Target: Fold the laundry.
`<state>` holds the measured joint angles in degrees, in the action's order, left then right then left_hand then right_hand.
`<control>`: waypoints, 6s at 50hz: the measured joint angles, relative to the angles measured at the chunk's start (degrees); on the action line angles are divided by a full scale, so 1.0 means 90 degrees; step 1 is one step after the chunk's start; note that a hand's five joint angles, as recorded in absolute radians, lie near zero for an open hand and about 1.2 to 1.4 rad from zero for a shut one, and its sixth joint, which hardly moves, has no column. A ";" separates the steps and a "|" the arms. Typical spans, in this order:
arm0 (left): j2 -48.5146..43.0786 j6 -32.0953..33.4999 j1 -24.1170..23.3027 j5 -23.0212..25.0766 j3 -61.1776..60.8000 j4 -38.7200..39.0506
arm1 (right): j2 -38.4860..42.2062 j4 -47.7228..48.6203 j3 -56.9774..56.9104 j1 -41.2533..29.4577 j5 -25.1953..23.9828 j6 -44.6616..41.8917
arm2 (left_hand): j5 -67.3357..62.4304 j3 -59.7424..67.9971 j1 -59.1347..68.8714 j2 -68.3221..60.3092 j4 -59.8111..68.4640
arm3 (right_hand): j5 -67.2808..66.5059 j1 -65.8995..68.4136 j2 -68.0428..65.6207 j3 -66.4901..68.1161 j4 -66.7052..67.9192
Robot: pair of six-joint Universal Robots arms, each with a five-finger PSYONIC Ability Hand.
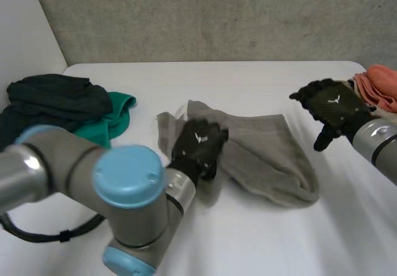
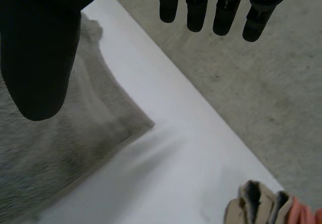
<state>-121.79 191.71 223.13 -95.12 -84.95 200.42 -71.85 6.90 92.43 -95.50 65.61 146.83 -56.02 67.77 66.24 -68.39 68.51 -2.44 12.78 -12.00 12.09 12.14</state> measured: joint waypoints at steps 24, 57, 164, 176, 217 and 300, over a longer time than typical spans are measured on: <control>0.3181 -0.0018 0.0457 0.0048 -0.0131 -0.0694 | 0.2465 -0.2488 -0.2450 -0.0212 -0.1571 -0.1028 | -0.0001 0.0040 0.0000 -0.0017 0.0028 | -0.0001 0.0000 0.0000 0.0001 0.0000; 0.4240 -0.0032 0.2580 0.0325 -0.0342 -0.1951 | -0.0765 -0.2855 -0.4057 0.0797 -0.0283 0.0650 | -0.0001 0.0061 0.0000 -0.0026 0.0030 | -0.5995 0.5758 -0.6149 0.6200 0.6260; 0.0133 0.1757 0.2715 0.0714 -0.1319 -0.0073 | 0.1255 -0.0717 -0.0109 -0.0208 0.0103 -0.0980 | 0.4972 -0.5076 -0.4821 0.5148 -0.5219 | -0.6185 0.5758 -0.6154 0.6235 0.6281; -0.0579 0.1787 0.2454 0.0642 -0.0208 -0.0105 | 0.1255 -0.0717 -0.0025 -0.0198 0.0103 -0.1001 | 0.4847 -0.5052 -0.4798 0.5122 -0.5192 | -0.6187 0.5758 -0.6154 0.6235 0.6281; 0.2282 0.2476 0.2851 0.0756 -0.2268 -0.4100 | -0.0452 -0.4574 0.0718 0.0807 0.0798 -0.4125 | 0.0013 0.0026 0.0006 -0.0006 0.0004 | -0.6186 0.5758 -0.6154 0.6235 0.6281; -0.1275 0.2214 0.3742 0.0796 0.1152 0.0220 | 0.1275 -0.0586 -0.0229 0.0305 0.0537 -0.0221 | 0.5100 -0.5351 -0.5134 0.5413 -0.5396 | -0.0031 0.0009 -0.0037 0.0023 0.0010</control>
<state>-133.26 211.63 256.81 -87.96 -74.58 202.39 -60.38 1.62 90.37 -92.76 70.44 144.84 -10.12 19.61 20.03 -19.67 19.95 -2.71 12.86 -12.33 12.29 12.23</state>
